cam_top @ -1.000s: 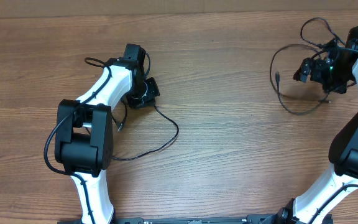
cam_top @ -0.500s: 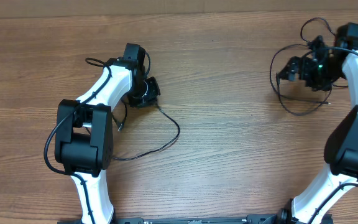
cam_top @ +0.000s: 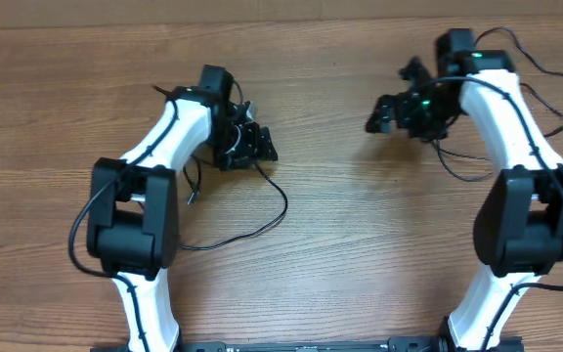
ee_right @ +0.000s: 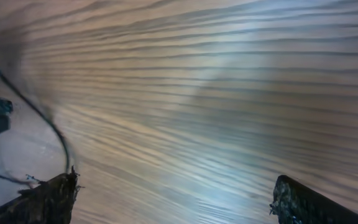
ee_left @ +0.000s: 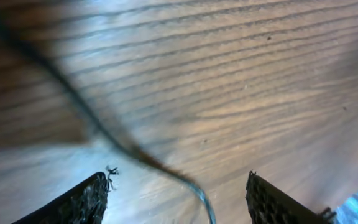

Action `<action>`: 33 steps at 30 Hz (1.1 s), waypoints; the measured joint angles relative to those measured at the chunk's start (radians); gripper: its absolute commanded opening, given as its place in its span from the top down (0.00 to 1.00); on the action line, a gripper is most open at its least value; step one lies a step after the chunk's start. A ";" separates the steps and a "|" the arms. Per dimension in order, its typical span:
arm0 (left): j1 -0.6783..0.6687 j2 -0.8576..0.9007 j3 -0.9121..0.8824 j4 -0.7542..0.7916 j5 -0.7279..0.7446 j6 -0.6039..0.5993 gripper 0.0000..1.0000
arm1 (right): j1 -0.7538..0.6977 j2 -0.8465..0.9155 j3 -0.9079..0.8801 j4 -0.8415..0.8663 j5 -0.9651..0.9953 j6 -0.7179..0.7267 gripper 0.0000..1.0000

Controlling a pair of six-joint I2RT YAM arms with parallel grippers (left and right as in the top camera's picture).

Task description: Untangle cables

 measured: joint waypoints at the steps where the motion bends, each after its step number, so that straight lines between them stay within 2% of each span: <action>1: 0.013 -0.016 0.000 -0.012 0.000 0.012 0.34 | 0.021 0.000 0.000 0.002 0.000 0.010 0.00; 6: 0.092 -0.161 0.006 -0.086 -0.025 0.035 0.50 | 0.135 0.000 0.000 0.057 0.000 0.087 0.00; 7: 0.112 -0.198 0.008 -0.112 -0.049 0.024 0.73 | 0.159 0.000 0.000 0.084 0.001 0.110 0.00; 8: 0.135 -0.243 0.012 -0.141 -0.084 0.000 0.74 | 0.185 0.000 0.000 0.104 0.000 0.132 0.00; 9: 0.157 -0.267 0.019 -0.173 -0.112 -0.029 0.80 | 0.210 0.000 -0.001 0.130 0.000 0.153 0.00; 10: 0.181 -0.287 0.024 -0.213 -0.142 -0.056 0.92 | 0.232 0.000 -0.001 0.161 0.000 0.168 0.00; 11: 0.203 -0.299 0.024 -0.242 -0.163 -0.081 0.96 | 0.257 0.000 -0.001 0.192 0.000 0.184 0.00; 15: 0.331 -0.311 0.014 -0.342 -0.241 -0.154 0.96 | 0.366 0.000 -0.002 0.297 -0.001 0.229 0.00; 20: 0.369 -0.311 -0.069 -0.361 -0.272 -0.180 0.89 | 0.486 0.001 -0.003 0.371 0.000 0.248 0.00; 28: 0.348 -0.311 -0.278 -0.258 -0.359 -0.198 0.60 | 0.621 0.050 -0.002 0.443 0.085 0.298 0.00; 31: 0.346 -0.311 -0.340 -0.179 -0.385 -0.200 0.58 | 0.633 0.099 -0.002 0.472 0.127 0.314 0.00; 33: 0.345 -0.311 -0.376 -0.097 -0.397 -0.185 0.72 | 0.633 0.130 -0.002 0.487 0.146 0.322 0.00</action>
